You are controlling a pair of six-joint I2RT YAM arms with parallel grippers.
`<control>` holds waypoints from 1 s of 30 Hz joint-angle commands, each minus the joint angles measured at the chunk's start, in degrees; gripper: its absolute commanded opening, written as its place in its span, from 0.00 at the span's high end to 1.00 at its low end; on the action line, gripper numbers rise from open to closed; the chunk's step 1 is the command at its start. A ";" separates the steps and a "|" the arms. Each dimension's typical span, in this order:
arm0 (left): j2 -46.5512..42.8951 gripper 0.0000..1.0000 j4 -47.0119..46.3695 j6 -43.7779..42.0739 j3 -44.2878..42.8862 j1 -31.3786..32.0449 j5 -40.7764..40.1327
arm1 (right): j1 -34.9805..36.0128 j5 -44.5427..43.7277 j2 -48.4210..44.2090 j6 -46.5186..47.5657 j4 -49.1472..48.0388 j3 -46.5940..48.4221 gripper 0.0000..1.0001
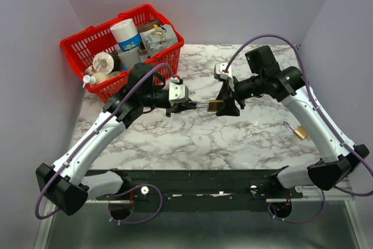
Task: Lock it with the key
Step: Lock the lock.
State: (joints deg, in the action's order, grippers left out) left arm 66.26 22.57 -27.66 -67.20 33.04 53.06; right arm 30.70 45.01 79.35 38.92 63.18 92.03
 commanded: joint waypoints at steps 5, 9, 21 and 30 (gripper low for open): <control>0.45 1.00 -7.01 6.65 -2.41 0.45 2.93 | 1.20 1.13 0.54 0.54 -2.27 -0.18 0.39; 0.19 1.00 -8.41 7.88 -1.97 0.36 3.37 | 1.56 2.44 -0.42 1.25 -3.15 -2.37 0.39; -1.92 1.00 -15.35 13.06 1.37 -0.51 4.42 | 1.56 5.43 -2.18 -4.63 -8.32 -3.17 0.41; -3.94 1.00 -25.98 23.25 4.88 -2.62 3.98 | 1.56 12.20 -7.10 -15.62 -22.48 -7.39 0.55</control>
State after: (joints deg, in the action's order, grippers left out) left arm 64.66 8.91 -11.42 -62.81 31.59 55.00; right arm 31.92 51.72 74.32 28.91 49.12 85.82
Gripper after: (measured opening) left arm 0.088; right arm 0.475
